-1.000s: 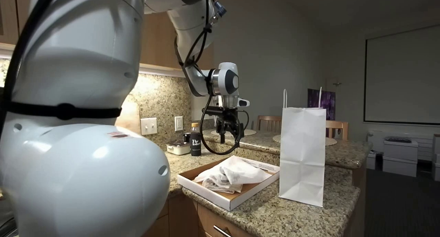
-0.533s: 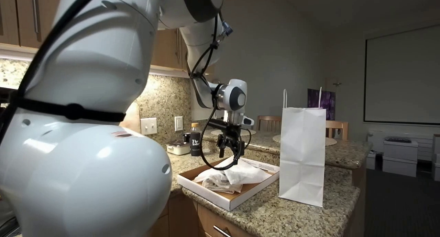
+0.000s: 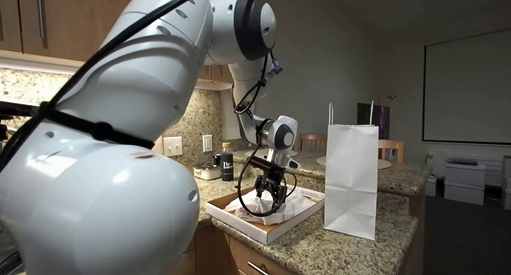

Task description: Put the towel in the bag

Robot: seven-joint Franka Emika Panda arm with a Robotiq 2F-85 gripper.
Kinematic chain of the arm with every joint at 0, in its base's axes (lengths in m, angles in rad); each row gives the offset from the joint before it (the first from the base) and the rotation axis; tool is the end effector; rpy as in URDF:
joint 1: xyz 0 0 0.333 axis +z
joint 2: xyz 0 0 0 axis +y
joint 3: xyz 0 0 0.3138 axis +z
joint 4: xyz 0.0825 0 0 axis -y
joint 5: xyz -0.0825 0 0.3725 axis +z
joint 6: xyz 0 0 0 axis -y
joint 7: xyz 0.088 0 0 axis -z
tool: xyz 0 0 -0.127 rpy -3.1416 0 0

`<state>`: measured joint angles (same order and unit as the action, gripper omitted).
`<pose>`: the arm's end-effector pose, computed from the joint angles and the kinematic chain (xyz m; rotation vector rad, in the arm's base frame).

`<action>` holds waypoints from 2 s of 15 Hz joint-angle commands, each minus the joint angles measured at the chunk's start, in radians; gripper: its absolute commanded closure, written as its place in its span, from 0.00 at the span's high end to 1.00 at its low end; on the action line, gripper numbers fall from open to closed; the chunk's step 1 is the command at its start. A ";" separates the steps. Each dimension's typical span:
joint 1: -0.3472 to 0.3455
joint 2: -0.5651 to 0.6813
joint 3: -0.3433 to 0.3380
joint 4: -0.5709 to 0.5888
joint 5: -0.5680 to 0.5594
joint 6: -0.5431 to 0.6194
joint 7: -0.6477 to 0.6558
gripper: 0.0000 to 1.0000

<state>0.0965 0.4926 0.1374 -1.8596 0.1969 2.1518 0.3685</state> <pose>0.5876 0.1485 0.2289 -2.9401 0.3982 0.3799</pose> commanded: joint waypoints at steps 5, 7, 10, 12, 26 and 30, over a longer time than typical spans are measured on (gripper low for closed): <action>-0.011 0.139 0.008 0.153 0.114 -0.142 -0.145 0.68; -0.028 0.132 0.015 0.159 0.155 -0.160 -0.180 0.54; -0.051 0.114 0.026 0.149 0.223 -0.173 -0.252 0.35; -0.070 0.106 0.038 0.139 0.279 -0.176 -0.301 0.22; -0.072 -0.203 0.048 -0.039 0.360 -0.164 -0.489 0.09; -0.050 -0.357 0.037 -0.094 0.344 -0.171 -0.473 0.08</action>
<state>0.0303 0.2780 0.1887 -1.8575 0.5426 1.9647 -0.0886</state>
